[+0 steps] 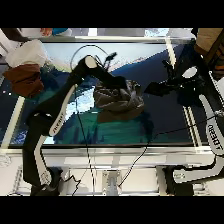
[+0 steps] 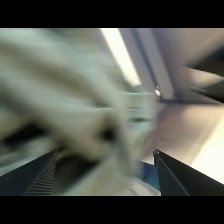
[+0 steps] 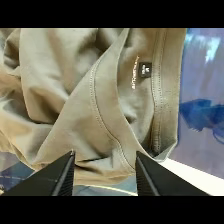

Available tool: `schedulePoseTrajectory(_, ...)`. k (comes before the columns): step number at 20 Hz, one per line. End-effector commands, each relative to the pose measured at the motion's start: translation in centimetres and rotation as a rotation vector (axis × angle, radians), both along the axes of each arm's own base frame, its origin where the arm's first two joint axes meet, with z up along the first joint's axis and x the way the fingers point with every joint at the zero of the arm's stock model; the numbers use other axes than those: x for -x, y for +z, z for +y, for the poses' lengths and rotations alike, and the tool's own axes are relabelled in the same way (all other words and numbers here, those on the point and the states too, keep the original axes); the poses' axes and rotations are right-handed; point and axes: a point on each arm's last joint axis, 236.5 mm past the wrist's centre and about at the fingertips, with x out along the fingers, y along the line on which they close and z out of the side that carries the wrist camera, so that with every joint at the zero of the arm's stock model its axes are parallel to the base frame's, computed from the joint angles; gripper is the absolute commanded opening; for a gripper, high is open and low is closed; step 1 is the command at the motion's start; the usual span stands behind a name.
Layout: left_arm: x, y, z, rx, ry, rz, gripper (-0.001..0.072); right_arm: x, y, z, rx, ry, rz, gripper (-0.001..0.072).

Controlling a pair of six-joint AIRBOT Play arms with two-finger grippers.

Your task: Fold the shirts.

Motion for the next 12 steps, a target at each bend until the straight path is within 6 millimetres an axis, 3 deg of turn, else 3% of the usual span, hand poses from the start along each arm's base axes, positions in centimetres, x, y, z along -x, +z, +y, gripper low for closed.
schedulePoseTrajectory(1, -2.8, -3.1, 9.1, -0.185, 0.203, 0.114, 0.0701, 0.4, -1.7, -0.2, -0.004, 0.000, 0.047, 0.0440)
schedulePoseTrajectory(3, -2.2, -5.1, 12.6, -0.250, 0.234, 0.194, 0.0701, 1.0, -4.0, -0.1, -0.015, -0.021, 0.125, 0.0440)
schedulePoseTrajectory(5, -1.1, -6.5, 14.3, -0.275, 0.234, 0.263, 0.0700, 2.3, -6.5, 0.0, -0.020, -0.015, 0.201, 0.0440)
schedulePoseTrajectory(8, -0.8, -6.7, 14.7, -0.280, 0.213, 0.263, 0.0700, 3.6, -9.3, 0.1, -0.029, -0.025, 0.294, 0.0440)
schedulePoseTrajectory(12, -1.0, -6.6, 14.6, -0.276, 0.202, 0.245, 0.0700, 4.0, -10.0, 0.3, -0.036, -0.023, 0.327, 0.0440)
